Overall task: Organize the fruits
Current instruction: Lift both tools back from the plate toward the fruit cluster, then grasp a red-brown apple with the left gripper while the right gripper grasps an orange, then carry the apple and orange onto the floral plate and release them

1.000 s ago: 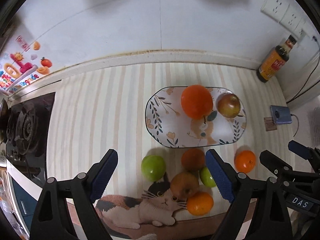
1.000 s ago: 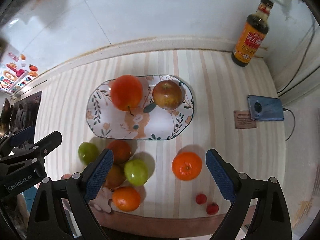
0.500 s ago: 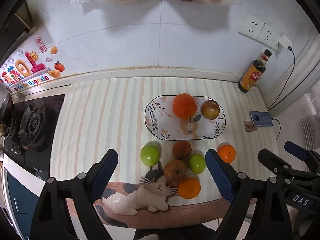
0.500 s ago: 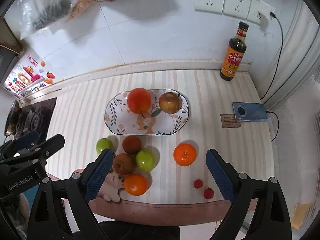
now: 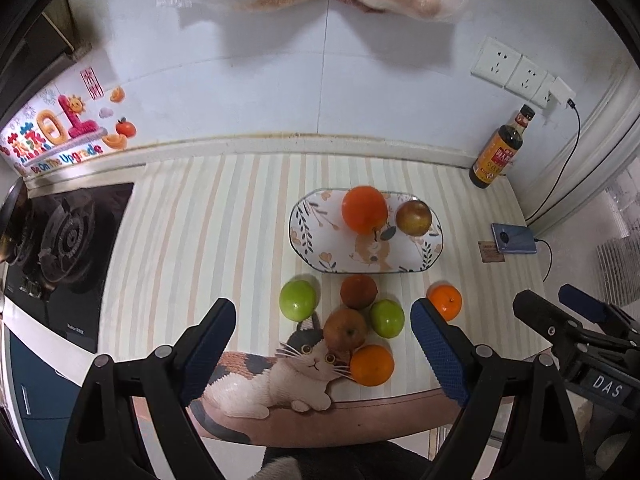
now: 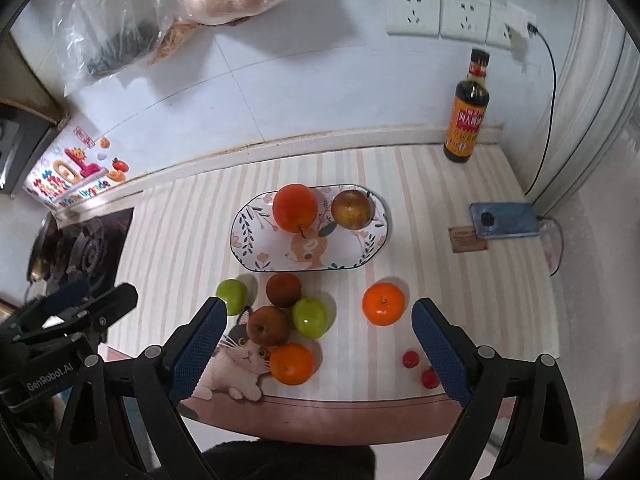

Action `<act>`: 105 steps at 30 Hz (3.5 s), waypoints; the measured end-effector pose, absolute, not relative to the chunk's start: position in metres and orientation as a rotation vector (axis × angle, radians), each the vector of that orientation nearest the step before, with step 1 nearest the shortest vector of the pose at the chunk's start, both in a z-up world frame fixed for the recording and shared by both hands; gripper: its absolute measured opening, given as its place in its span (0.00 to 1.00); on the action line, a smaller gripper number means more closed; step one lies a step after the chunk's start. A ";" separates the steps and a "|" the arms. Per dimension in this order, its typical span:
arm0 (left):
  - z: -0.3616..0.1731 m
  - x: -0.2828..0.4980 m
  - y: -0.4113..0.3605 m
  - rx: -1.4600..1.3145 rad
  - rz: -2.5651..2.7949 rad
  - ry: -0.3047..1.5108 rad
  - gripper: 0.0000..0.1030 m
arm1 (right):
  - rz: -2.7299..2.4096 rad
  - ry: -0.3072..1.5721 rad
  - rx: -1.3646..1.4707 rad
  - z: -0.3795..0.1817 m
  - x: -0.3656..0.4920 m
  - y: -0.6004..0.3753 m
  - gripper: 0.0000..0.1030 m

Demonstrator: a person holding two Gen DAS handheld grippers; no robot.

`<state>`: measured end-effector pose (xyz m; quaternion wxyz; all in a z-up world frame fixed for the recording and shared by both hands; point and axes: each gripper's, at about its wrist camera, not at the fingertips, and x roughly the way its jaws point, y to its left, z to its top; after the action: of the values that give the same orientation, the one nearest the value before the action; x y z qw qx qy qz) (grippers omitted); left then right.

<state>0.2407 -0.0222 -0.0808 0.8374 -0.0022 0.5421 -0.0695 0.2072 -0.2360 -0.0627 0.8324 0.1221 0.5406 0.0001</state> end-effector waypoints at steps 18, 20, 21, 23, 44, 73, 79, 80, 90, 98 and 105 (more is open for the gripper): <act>-0.276 0.292 -0.065 0.129 -0.152 1.553 0.97 | -0.066 1.408 0.473 -0.239 0.237 -0.292 0.82; -0.288 0.294 -0.073 0.139 -0.183 1.583 0.97 | -0.089 1.418 0.473 -0.249 0.241 -0.300 0.82; -0.295 0.294 -0.078 0.154 -0.190 1.592 0.97 | -0.094 1.423 0.474 -0.253 0.244 -0.303 0.82; -0.302 0.294 -0.084 0.163 -0.204 1.597 0.92 | -0.116 1.429 0.470 -0.263 0.248 -0.308 0.82; -0.304 0.262 -0.047 0.124 -0.150 1.573 0.59 | -0.013 1.511 0.422 -0.314 0.262 -0.274 0.63; -0.204 0.354 -0.044 0.029 -0.215 1.409 0.59 | 0.038 1.342 0.499 -0.249 0.317 -0.283 0.63; -0.231 0.430 -0.041 -0.002 -0.165 1.482 0.59 | 0.024 1.398 0.510 -0.277 0.366 -0.273 0.63; -0.239 0.442 -0.039 -0.010 -0.154 1.500 0.59 | 0.023 1.407 0.506 -0.282 0.371 -0.271 0.64; -0.289 0.490 -0.052 -0.052 -0.167 1.631 0.59 | -0.002 1.461 0.503 -0.313 0.382 -0.265 0.64; -0.299 0.500 -0.056 -0.055 -0.152 1.669 0.60 | -0.018 1.472 0.531 -0.316 0.381 -0.267 0.65; -0.270 0.499 -0.061 0.012 -0.151 1.564 0.86 | -0.035 1.463 0.502 -0.303 0.381 -0.268 0.89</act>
<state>0.4993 -0.0609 -0.2702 0.7068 0.0052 0.7041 -0.0678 0.3808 -0.2682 -0.3025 0.7156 0.2265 0.6606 -0.0156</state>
